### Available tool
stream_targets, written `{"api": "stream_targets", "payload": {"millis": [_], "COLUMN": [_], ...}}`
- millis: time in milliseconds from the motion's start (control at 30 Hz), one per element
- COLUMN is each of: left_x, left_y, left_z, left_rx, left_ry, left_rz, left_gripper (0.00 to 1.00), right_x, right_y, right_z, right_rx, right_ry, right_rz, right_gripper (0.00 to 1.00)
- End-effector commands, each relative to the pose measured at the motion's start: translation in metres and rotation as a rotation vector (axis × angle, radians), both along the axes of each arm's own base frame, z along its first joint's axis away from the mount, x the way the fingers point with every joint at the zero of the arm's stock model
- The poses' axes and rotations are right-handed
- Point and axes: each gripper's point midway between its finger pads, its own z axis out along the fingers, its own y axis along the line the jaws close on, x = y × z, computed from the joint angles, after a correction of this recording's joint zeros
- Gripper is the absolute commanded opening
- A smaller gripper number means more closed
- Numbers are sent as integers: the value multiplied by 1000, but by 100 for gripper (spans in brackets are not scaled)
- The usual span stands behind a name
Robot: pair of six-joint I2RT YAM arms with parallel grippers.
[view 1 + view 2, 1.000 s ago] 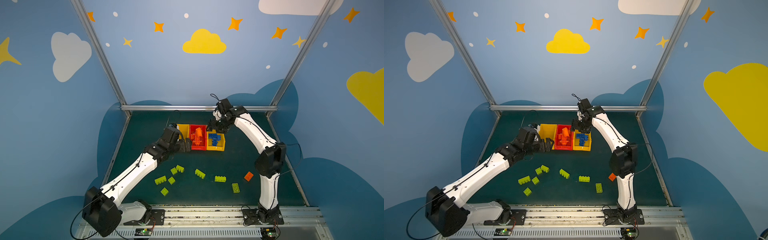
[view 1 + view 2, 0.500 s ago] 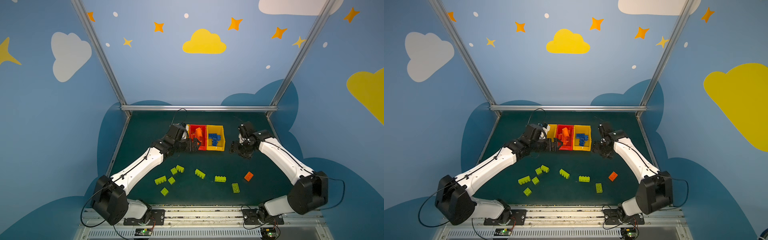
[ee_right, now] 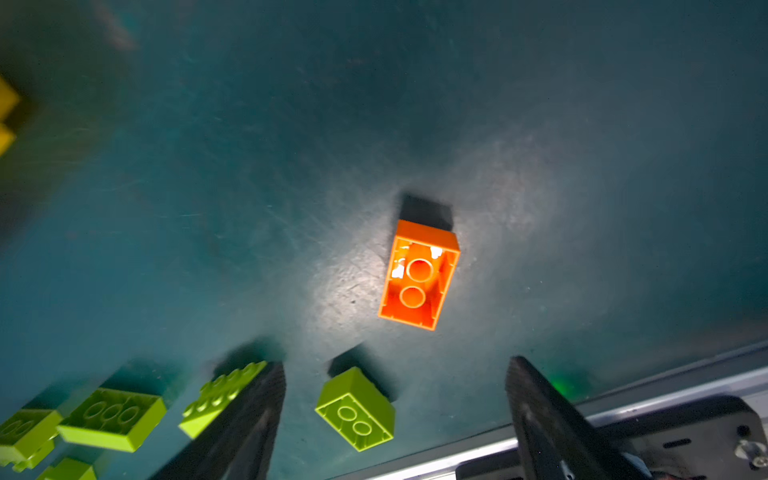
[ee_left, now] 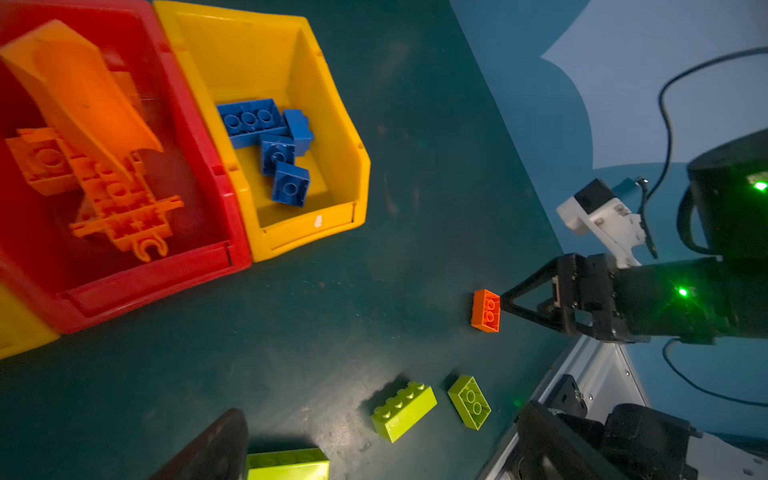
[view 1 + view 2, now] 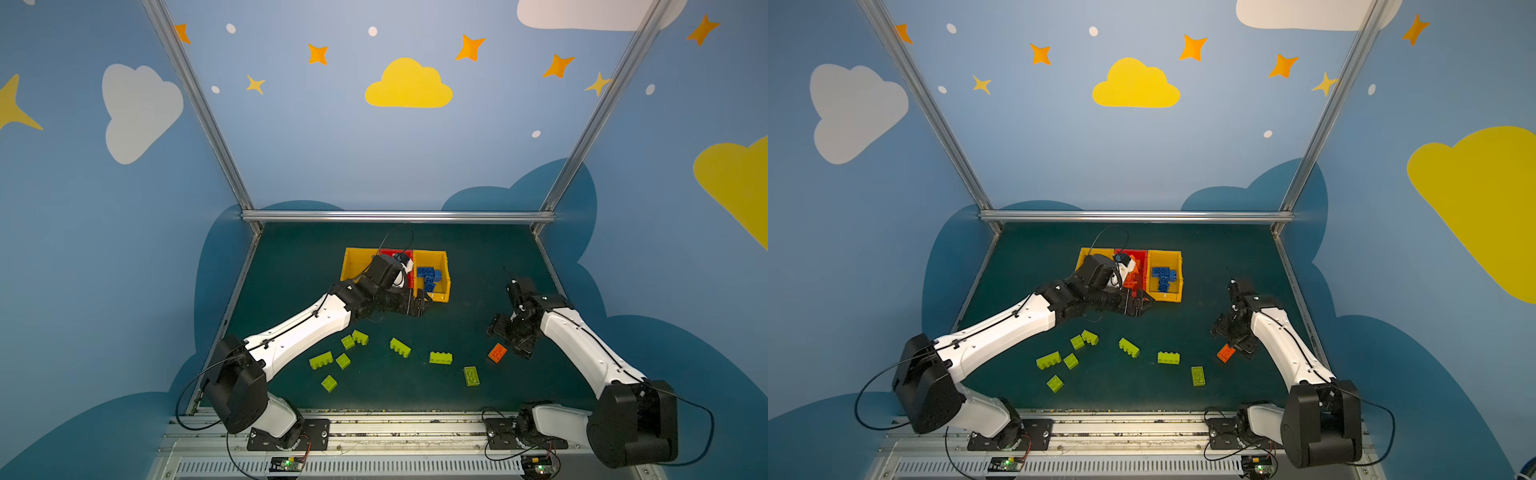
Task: Sort the legos into containers by color
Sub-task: 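Move the right gripper over the last orange brick while the left arm reaches forward, then grasp the orange 2x2 brick with the right gripper and lift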
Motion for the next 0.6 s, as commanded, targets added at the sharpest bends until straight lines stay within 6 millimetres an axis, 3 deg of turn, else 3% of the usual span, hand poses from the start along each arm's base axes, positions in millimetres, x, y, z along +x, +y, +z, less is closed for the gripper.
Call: {"api": "stream_targets", "payload": {"millis": [0, 367, 567], "left_x": [-2, 1, 3], "left_y": [-9, -12, -18], "left_z": [9, 7, 6], "left_rx": [18, 54, 63], "left_ry": [-44, -67, -69], "left_rz": [-33, -13, -23], "left_gripper": [100, 100, 100], "right_x": [-6, -4, 3], "right_y": [-2, 1, 0], "right_z": [-10, -41, -55], "right_rx": [2, 35, 47], "right_ry": [41, 83, 109], "right_rz": [-27, -34, -29], "right_gripper": [79, 71, 53]}}
